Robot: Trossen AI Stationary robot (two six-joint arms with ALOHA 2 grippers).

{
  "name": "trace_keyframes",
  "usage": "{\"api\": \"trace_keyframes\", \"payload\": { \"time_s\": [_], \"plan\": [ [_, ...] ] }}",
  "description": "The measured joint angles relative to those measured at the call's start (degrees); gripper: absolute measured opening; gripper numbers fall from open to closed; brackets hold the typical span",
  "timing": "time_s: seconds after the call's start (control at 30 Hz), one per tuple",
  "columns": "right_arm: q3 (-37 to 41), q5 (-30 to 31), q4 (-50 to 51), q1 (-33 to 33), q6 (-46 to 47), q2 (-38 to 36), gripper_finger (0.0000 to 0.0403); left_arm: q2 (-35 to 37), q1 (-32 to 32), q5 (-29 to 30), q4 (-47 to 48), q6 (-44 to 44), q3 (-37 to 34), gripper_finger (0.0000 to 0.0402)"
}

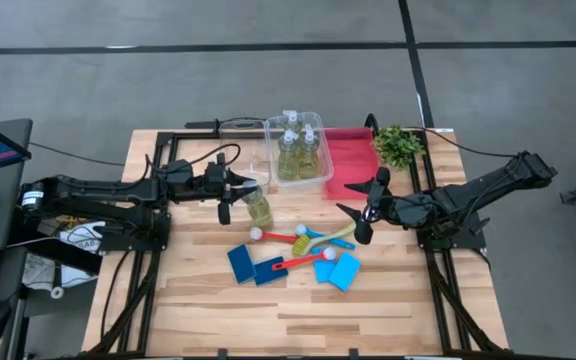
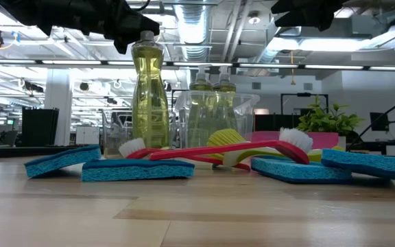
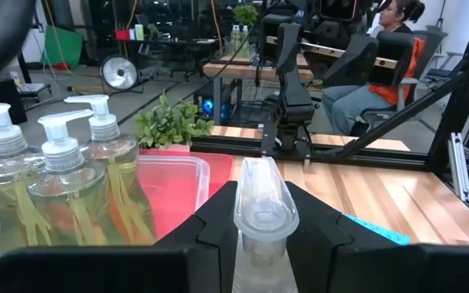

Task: Pick & Place Kitchen Sink Supplies
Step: Put the yellow soap dispenser into the right transparent bin

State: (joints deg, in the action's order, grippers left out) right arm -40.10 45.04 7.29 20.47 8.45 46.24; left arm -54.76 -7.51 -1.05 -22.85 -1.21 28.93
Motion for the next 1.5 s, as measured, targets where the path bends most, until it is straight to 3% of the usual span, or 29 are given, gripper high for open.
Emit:
{"api": "trace_keyframes", "payload": {
  "time_s": [1.27, 1.5],
  "plan": [
    [0.00, -0.04, 0.00, 0.00, 0.00, 0.00, 0.0255, 0.04, 0.03, -0.03, -1.70, 1.99, 0.15, 0.0081],
    [0.00, -0.02, 0.00, -0.02, -0.02, 0.00, 0.0255, 0.07, 3.17, -0.01, -4.60, 2.78, 0.15, 0.0082]
  ]
}}
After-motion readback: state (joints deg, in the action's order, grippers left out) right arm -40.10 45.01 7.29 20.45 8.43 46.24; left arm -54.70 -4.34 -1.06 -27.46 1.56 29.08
